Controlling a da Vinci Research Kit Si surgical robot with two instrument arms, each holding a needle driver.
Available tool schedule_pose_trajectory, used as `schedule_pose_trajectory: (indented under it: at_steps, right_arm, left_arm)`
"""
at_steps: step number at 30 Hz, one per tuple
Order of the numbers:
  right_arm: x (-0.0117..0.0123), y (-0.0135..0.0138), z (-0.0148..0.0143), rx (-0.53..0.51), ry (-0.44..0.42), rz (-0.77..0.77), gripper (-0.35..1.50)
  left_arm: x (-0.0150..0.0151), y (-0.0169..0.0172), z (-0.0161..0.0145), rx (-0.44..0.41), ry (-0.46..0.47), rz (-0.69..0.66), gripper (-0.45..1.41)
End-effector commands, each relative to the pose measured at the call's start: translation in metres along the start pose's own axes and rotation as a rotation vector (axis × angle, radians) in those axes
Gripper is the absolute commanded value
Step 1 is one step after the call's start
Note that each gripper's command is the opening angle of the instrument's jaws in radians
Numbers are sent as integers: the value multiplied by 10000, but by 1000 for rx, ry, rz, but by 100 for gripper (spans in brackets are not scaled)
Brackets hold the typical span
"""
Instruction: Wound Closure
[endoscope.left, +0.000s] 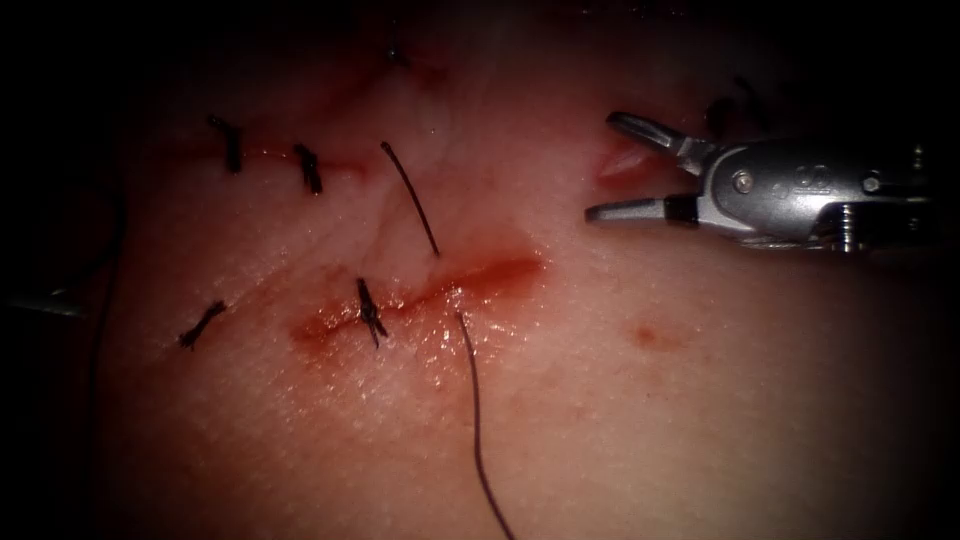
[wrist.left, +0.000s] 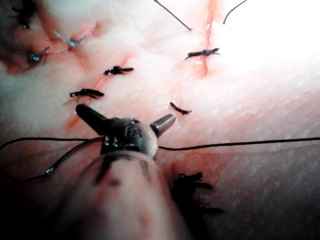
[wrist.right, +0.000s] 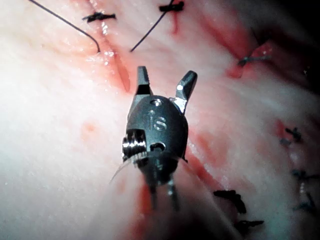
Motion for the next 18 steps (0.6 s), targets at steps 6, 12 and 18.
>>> schedule_pose_trajectory:
  at_steps: [6, 12, 18]
  right_arm:
    - [-4, -15, 18, 39, 5, 5, 146]
    - [-4, -19, 15, 49, 10, 5, 146]
    - [-4, -21, 10, 57, 14, 4, 146]
  left_arm:
    - [54, 50, -21, -68, -17, 125, 118]
    - [111, 92, -1, -57, 125, 221, 113]
    - [138, 147, 62, -96, 299, 438, 76]
